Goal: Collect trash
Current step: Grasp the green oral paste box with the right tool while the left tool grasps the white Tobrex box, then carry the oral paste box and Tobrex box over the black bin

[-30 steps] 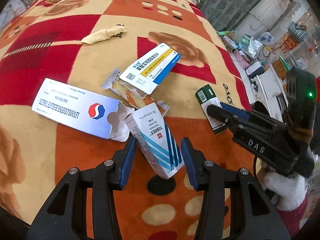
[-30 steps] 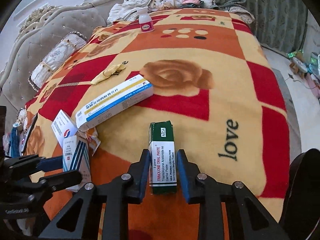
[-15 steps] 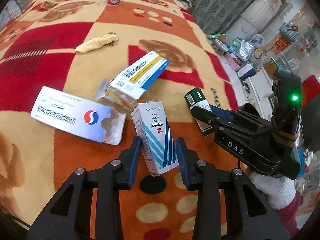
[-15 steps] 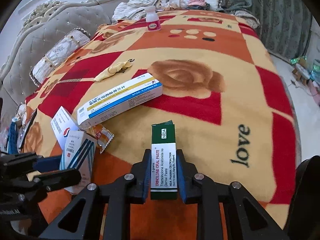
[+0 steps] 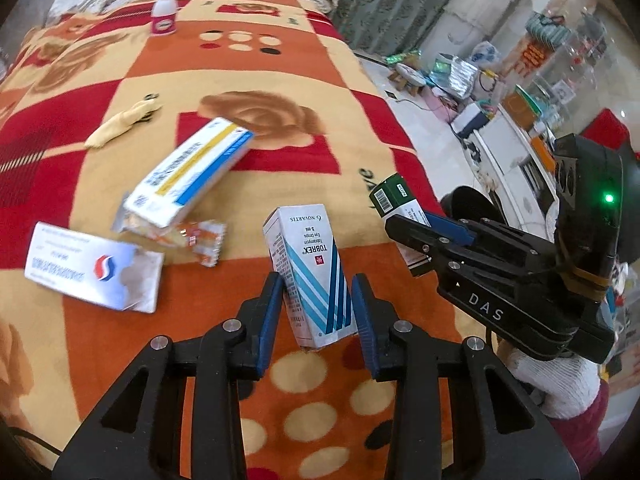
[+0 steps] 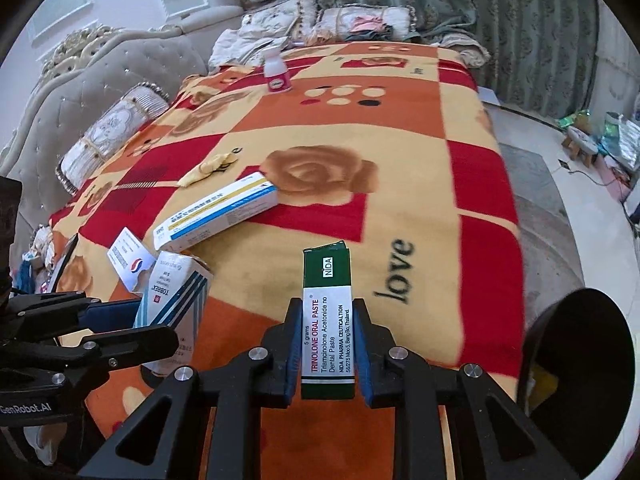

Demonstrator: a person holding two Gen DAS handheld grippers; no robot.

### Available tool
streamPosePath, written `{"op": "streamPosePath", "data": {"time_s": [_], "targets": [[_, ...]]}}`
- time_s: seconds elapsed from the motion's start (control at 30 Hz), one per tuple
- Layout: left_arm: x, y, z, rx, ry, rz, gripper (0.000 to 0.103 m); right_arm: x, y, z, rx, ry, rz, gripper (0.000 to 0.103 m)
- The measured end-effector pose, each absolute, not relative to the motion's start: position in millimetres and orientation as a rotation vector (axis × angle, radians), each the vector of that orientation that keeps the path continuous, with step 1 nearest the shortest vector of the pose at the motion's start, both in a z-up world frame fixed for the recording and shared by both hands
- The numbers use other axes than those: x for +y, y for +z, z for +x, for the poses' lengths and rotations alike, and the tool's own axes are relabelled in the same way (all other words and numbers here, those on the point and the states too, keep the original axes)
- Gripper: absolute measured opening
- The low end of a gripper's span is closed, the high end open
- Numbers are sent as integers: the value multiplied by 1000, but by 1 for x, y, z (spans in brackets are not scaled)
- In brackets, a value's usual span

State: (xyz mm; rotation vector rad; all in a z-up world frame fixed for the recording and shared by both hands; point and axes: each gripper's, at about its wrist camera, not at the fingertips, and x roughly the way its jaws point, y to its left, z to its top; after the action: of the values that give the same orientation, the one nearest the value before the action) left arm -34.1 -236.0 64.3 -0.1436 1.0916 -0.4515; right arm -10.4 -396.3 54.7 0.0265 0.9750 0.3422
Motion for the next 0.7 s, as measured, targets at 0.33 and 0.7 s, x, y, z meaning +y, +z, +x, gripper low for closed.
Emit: {"op": "streamPosePath", "data": {"time_s": [0.33, 0.7], "targets": [[-274, 66, -30, 1082, -494, -67, 33, -433, 61, -22, 957, 273, 64, 22], [-306, 68, -21, 1080, -538, -30, 31, -471, 63, -32, 947, 194, 109, 22]]}}
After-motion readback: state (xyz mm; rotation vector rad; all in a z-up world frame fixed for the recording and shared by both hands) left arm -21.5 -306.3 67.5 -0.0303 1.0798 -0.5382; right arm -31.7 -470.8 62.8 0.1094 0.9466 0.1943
